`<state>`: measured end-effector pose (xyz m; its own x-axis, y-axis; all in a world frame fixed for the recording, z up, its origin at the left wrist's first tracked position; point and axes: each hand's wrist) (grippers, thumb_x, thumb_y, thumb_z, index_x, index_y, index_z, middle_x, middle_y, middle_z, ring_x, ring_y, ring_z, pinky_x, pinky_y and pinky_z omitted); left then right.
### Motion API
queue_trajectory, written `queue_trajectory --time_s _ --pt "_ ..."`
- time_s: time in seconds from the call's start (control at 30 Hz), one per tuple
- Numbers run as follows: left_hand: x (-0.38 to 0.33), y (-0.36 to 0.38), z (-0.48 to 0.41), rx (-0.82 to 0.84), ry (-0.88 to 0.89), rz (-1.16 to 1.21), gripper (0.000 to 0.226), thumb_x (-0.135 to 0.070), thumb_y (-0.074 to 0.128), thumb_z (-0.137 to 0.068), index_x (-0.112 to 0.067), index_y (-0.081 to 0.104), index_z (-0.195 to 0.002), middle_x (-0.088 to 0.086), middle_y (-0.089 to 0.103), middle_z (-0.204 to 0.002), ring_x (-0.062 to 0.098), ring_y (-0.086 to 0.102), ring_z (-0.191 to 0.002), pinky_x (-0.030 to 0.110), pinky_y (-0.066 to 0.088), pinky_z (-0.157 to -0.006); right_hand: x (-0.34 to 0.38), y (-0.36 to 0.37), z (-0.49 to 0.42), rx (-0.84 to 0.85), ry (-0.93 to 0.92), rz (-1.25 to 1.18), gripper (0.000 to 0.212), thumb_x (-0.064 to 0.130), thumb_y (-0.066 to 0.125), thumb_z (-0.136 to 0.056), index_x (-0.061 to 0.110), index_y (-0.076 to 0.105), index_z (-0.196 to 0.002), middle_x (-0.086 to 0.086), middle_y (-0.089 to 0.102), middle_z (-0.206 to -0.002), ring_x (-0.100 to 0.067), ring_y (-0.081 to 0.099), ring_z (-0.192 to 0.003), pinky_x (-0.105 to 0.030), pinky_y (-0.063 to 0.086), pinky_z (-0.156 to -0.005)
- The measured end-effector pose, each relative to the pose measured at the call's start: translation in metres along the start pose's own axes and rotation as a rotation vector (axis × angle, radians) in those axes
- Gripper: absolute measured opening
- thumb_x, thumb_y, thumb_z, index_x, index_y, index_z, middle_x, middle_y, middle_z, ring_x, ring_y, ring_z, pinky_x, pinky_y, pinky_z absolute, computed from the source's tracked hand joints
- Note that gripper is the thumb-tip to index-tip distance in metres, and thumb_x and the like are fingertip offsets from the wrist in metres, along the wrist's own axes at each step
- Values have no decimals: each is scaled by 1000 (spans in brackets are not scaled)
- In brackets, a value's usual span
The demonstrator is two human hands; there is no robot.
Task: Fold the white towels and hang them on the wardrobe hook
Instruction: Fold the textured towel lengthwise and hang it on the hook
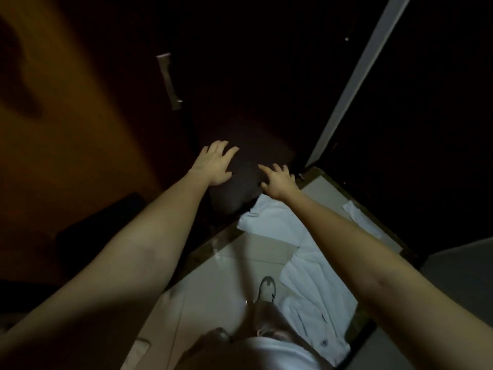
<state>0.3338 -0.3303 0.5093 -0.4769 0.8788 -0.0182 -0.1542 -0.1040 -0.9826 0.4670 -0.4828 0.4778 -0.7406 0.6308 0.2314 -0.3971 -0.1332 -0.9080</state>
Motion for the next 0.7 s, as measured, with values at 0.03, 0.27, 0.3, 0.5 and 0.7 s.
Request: queue_trajectory --time_s 0.03,0.27,0.3,0.5,0.7 --pt "-15 5 -13 16 27 2 80 -39 57 -89 -23 10 -152 13 9 -158 30 6 -146 47 14 -118 -19 -1 -3 -2 26 -8 62 34 48 -99 35 19 -154 -10 17 -161 -40 6 -147 -58 16 -116" --pt "-97 42 -102 121 126 77 76 -35 55 -91 -22 11 -152 13 8 -158 30 4 -146 48 12 -118 -136 -13 -38 30 166 -43 59 34 47 -99 33 23 -153 -10 20 -159 -39 11 -146 -57 19 -114" --pt "-105 48 -112 132 125 90 75 -34 55 -92 -22 11 -152 13 9 -158 31 5 -146 48 12 -118 -150 -12 -44 33 173 -49 59 35 47 -99 32 23 -153 -10 21 -159 -38 13 -145 -57 20 -113" --pt "-125 110 -158 174 96 141 72 -31 58 -89 -18 21 -150 15 21 -153 32 18 -141 48 24 -113 -203 14 -83 111 164 -7 57 36 47 -98 33 26 -151 -12 23 -157 -39 17 -143 -57 23 -112" --pt "-108 208 -196 164 5 232 70 -25 65 -85 -11 32 -146 17 34 -148 39 34 -133 47 32 -105 -228 89 -153 189 81 33 57 35 49 -100 34 25 -152 -15 21 -158 -40 14 -146 -57 20 -115"
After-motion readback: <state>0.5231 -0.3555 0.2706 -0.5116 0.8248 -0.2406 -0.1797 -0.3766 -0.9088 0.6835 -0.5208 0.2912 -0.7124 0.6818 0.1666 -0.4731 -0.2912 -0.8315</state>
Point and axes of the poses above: each hand's wrist, its own z-axis away from the middle knuckle, its own y-axis out of the palm, x = y × z
